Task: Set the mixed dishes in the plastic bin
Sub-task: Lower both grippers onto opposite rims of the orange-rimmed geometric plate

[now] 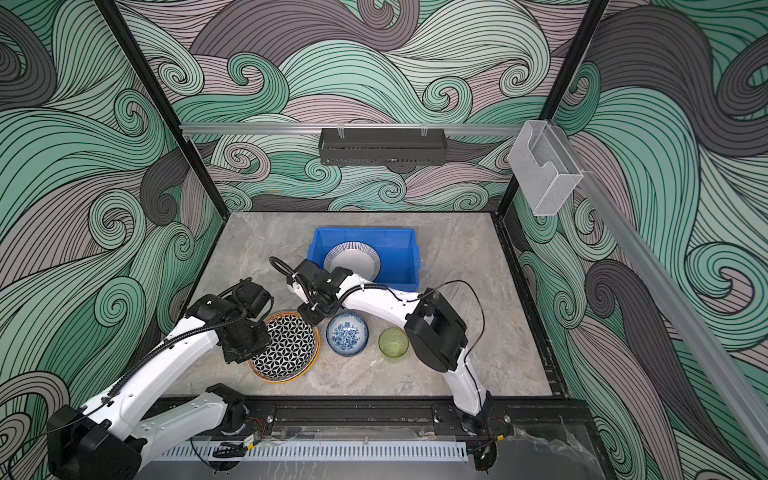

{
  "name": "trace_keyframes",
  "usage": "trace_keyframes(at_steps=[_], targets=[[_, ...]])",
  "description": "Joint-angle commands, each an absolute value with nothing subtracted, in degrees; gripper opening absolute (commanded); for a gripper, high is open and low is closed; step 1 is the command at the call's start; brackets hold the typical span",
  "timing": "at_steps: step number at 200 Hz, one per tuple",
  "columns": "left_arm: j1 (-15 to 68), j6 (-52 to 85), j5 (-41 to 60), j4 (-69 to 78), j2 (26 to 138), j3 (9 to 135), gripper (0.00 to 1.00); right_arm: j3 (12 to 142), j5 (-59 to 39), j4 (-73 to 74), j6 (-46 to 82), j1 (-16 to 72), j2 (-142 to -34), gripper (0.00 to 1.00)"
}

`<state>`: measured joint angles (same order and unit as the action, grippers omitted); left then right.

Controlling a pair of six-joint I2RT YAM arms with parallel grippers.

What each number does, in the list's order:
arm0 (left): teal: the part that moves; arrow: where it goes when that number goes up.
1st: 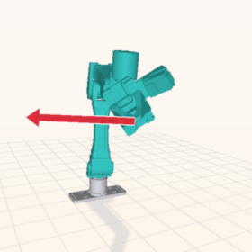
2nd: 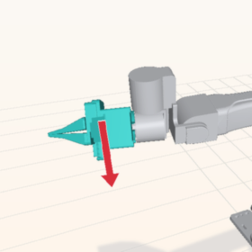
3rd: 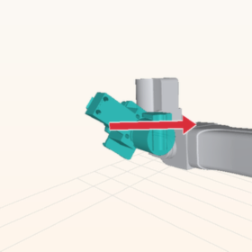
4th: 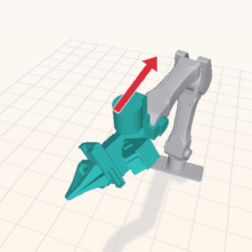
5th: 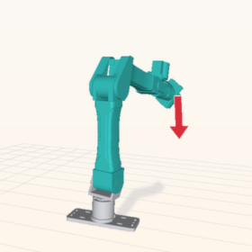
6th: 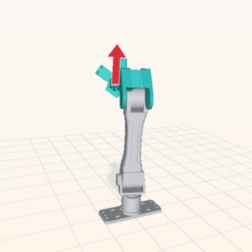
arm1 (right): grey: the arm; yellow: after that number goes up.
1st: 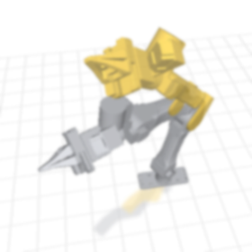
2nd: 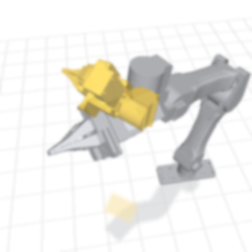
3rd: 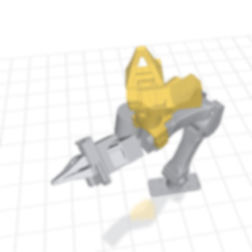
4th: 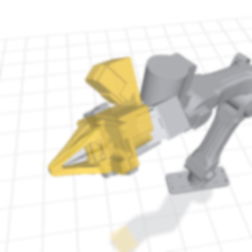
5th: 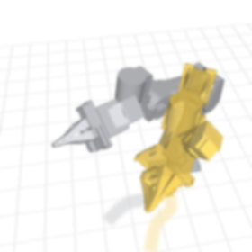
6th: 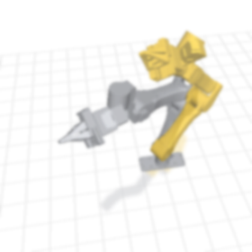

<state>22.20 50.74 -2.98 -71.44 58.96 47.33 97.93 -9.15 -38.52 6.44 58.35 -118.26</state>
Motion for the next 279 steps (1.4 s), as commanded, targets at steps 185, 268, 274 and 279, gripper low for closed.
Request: trace_keyframes(at_steps=[185,268,274,279], targets=[[21.78,54.84,1.38,-74.82,57.18,41.84,0.36,103.21,-7.83,-41.82,5.89,58.93,-126.12,0.16],[21.80,57.60,3.33,-74.73,55.99,39.23,0.37,103.14,-8.10,-42.28,5.45,58.91,-126.91,0.12],[21.75,57.86,3.42,-74.62,55.91,38.91,0.37,103.18,-8.15,-42.23,5.45,58.96,-126.92,0.11],[21.78,58.07,3.49,-74.54,55.82,38.72,0.37,103.16,-8.25,-42.30,5.45,58.91,-127.00,0.11]])
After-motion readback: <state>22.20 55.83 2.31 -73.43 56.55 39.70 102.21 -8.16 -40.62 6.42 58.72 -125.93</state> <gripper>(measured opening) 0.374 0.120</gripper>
